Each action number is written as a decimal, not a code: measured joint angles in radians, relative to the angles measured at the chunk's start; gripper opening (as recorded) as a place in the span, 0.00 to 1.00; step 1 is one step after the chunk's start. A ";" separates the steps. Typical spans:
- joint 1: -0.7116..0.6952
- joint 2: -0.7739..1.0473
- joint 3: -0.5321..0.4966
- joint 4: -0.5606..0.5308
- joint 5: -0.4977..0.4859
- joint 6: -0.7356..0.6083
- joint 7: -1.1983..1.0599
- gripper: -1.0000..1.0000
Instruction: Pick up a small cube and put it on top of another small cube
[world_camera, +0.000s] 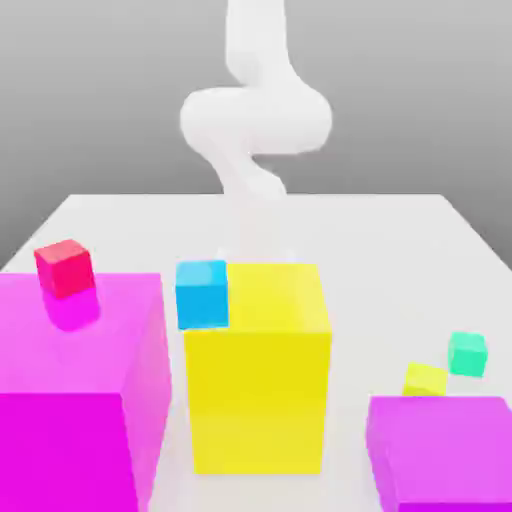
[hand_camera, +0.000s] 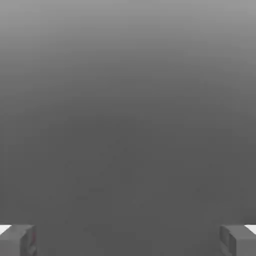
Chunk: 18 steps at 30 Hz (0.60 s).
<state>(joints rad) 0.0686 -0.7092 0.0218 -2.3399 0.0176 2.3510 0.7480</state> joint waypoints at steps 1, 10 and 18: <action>0.029 0.039 0.011 -0.017 0.008 0.022 -0.023 0.50; 0.251 0.365 0.141 -0.161 0.054 0.207 -0.199 0.50; 0.428 0.657 0.295 -0.288 -0.005 0.371 -0.282 0.50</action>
<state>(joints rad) 0.4967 -0.0518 0.3165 -2.6283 0.0128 2.7222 0.4658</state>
